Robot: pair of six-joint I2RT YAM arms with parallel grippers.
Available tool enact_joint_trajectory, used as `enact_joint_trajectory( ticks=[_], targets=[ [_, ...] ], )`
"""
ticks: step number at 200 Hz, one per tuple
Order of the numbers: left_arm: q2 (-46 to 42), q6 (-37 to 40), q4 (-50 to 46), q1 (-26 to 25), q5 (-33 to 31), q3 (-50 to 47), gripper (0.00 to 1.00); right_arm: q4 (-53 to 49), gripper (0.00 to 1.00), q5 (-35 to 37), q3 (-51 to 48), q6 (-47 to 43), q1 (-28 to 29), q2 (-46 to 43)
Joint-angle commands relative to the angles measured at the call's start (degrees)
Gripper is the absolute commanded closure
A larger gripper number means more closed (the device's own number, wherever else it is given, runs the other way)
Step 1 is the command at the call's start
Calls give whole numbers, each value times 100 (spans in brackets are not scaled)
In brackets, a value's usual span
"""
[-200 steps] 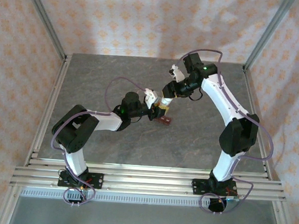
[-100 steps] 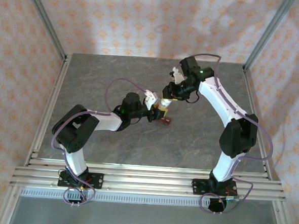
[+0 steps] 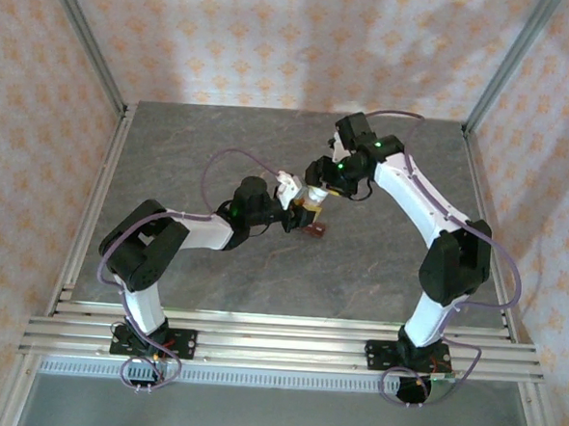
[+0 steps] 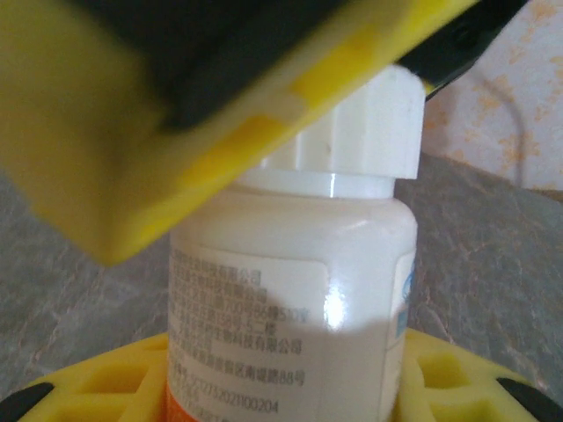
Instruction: Sort the pills into containers
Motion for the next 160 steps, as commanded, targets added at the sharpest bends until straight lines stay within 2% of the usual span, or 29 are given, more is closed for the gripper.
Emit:
enact_joint_trajectory(
  ticks=[1, 26, 58, 106, 160],
  targets=[
    [-126, 147, 538, -41, -68, 126, 100, -224, 33, 140, 484, 68, -170, -104],
    [-235, 226, 423, -43, -62, 86, 100, -428, 26, -156, 828, -281, -300, -229],
    [-312, 251, 395, -41, 15, 79, 100, -520, 24, -419, 898, -818, -479, -434],
    [-414, 258, 299, -33, 202, 84, 100, -781, 25, -942, 629, -2599, -533, -588],
    [-555, 281, 142, -30, 294, 88, 100, -1006, 28, -1203, 533, -2882, -536, -428]
  ],
)
